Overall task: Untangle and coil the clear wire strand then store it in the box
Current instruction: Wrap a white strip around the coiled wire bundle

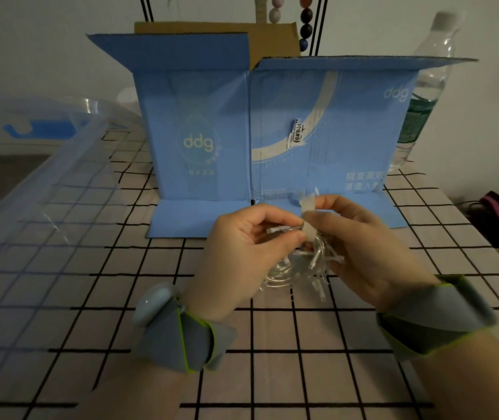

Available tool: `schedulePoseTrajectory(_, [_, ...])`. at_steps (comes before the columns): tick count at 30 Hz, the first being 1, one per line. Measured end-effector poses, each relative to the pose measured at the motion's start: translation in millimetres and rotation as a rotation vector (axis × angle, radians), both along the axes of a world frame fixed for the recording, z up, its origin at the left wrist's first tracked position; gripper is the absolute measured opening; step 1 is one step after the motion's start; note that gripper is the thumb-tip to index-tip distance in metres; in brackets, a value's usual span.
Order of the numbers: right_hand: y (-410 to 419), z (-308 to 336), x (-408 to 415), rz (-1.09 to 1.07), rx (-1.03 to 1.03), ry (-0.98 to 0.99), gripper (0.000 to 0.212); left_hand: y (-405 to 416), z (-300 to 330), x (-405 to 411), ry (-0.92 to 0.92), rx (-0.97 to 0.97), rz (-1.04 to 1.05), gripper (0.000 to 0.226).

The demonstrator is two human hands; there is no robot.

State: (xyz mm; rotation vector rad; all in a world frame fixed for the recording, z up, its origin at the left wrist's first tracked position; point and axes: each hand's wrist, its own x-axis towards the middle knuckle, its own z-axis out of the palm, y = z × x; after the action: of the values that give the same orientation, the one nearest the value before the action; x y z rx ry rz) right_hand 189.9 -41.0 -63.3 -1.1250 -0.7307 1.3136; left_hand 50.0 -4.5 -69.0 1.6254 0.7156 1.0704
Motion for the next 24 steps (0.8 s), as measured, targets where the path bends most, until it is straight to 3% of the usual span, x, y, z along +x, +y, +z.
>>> schedulePoseTrajectory(3, [-1.5,1.6,0.9,-0.024,0.023,-0.007,0.016,0.6,0.7,-0.7,-0.026,0.013,0.000,0.022])
schedulePoseTrajectory(5, [-1.6,1.3,0.7,-0.014,0.049,-0.138,0.004,0.1,0.1,-0.2,-0.029,0.019,-0.004,0.022])
schedulePoseTrajectory(18, [-2.3,5.4,8.8,0.058,0.108,-0.549,0.024,-1.5,0.4,1.4,0.002,0.041,-0.010,0.020])
schedulePoseTrajectory(24, [-3.3,4.6,7.2,0.054,0.106,-0.566,0.024,-1.2,-4.2,2.9,0.015,0.046,0.052,0.018])
